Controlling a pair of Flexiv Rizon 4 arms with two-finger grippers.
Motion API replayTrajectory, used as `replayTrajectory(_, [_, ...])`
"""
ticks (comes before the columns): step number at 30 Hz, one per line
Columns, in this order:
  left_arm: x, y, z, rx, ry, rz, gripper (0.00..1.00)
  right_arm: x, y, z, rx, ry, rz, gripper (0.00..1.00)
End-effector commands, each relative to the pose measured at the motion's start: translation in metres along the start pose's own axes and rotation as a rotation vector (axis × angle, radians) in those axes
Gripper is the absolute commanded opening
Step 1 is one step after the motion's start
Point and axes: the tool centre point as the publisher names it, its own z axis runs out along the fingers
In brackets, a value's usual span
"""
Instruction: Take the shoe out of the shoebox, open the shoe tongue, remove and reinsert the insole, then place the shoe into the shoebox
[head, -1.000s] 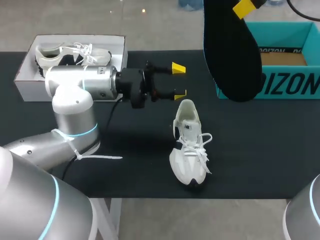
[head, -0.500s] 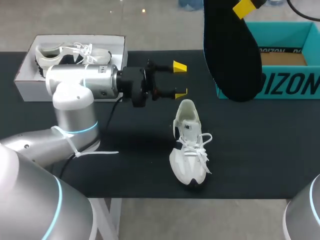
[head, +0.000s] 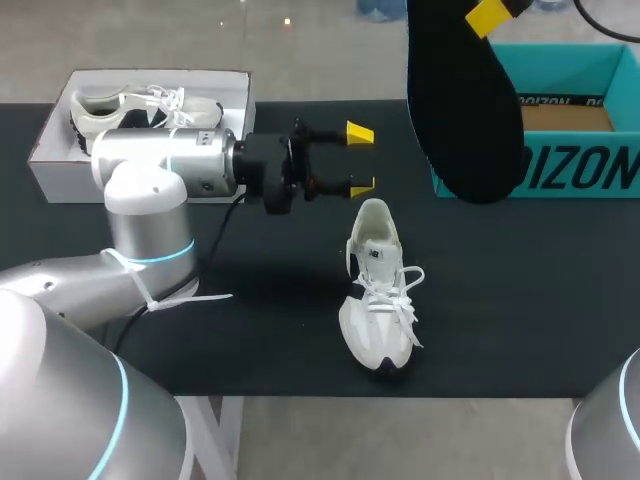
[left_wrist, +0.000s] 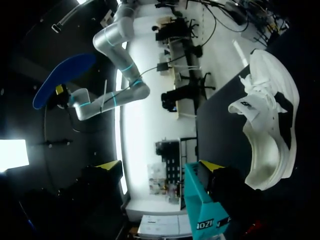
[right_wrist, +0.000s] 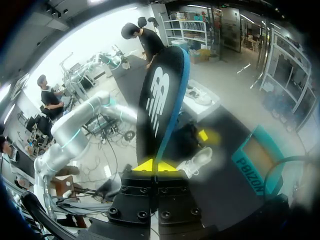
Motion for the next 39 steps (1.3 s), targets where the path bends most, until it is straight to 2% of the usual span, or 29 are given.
replayTrajectory(1, [0.001,-0.001,0.001,-0.002,0.000,0.002,1.00,-0.001,0.001,0.000,0.003,0.001,0.001,0.00])
replayTrajectory(3, [0.001,-0.001,0.001,-0.002,0.000,0.002,1.00,-0.001,0.001,0.000,0.003,0.001,0.001,0.00])
replayTrajectory(8, [0.001,-0.001,0.001,-0.002,0.000,0.002,1.00,-0.042,-0.025,0.013,-0.006,0.114,0.079,0.00])
replayTrajectory(14, [0.001,-0.001,0.001,-0.002,0.000,0.002,1.00,-0.082,-0.064,0.042,-0.001,0.243,0.221,0.00])
replayTrajectory(22, [0.001,-0.001,0.001,-0.002,0.000,0.002,1.00,-0.117,-0.098,0.092,0.018,0.371,0.355,0.00])
replayTrajectory(29, [0.001,-0.001,0.001,-0.002,0.000,0.002,1.00,-0.138,-0.106,0.125,0.026,0.444,0.429,0.00])
replayTrajectory(39, [-0.004,-0.005,0.005,0.010,0.007,0.028,1.00,-0.165,-0.098,0.161,0.081,0.469,0.488,0.00])
